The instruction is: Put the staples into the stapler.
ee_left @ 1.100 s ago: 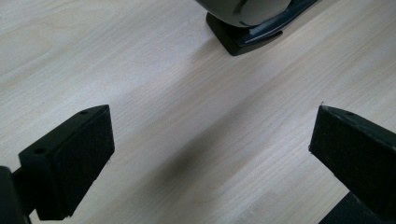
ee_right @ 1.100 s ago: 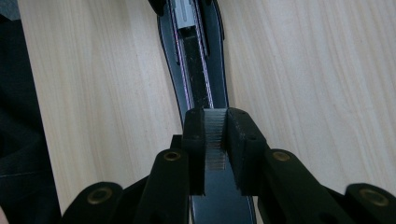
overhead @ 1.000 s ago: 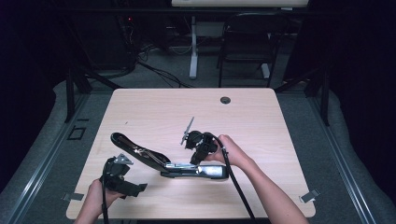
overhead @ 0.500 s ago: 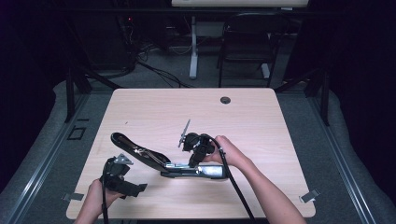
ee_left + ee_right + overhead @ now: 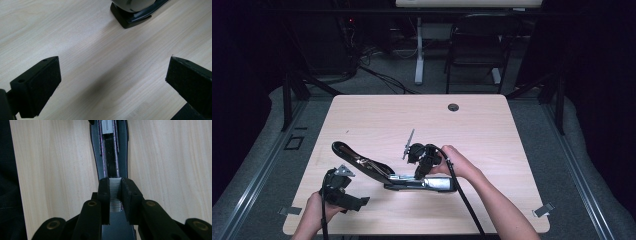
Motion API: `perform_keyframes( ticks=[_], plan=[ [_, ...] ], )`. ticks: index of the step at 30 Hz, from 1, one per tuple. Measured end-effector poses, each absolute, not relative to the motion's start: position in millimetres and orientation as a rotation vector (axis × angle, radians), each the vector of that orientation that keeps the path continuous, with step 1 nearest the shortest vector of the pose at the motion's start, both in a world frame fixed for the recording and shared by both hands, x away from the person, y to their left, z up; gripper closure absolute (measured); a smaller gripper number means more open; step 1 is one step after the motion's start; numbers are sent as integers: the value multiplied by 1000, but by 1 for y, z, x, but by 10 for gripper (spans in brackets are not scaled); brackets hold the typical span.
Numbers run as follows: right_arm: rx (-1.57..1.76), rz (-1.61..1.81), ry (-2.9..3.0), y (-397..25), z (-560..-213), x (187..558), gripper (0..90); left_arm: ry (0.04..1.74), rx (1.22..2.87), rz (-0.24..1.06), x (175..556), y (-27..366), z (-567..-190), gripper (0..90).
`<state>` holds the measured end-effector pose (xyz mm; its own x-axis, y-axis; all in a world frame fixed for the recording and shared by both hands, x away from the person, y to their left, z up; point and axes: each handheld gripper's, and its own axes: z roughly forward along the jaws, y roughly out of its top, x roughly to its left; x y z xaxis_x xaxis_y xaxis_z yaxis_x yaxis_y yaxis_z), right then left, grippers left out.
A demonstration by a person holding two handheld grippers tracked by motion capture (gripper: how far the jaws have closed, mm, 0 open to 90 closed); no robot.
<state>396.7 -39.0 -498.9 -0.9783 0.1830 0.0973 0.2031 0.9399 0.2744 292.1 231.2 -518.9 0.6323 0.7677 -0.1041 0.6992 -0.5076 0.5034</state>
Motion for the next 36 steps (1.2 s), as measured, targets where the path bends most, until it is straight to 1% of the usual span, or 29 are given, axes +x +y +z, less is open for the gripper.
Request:
perform_keyframes(
  ticks=[10, 25, 36],
  plan=[
    [-267, -434, -3033, -37, -500, 396, 782, 1145, 2353, 167, 293, 231, -519, 0],
    [-209, -372, -3064, -31, -500, 394, 777, 1144, 2360, 183, 292, 231, -519, 0],
    [-188, -403, -3046, -33, -501, 395, 780, 1145, 2358, 173, 292, 231, -519, 0]
  ],
)
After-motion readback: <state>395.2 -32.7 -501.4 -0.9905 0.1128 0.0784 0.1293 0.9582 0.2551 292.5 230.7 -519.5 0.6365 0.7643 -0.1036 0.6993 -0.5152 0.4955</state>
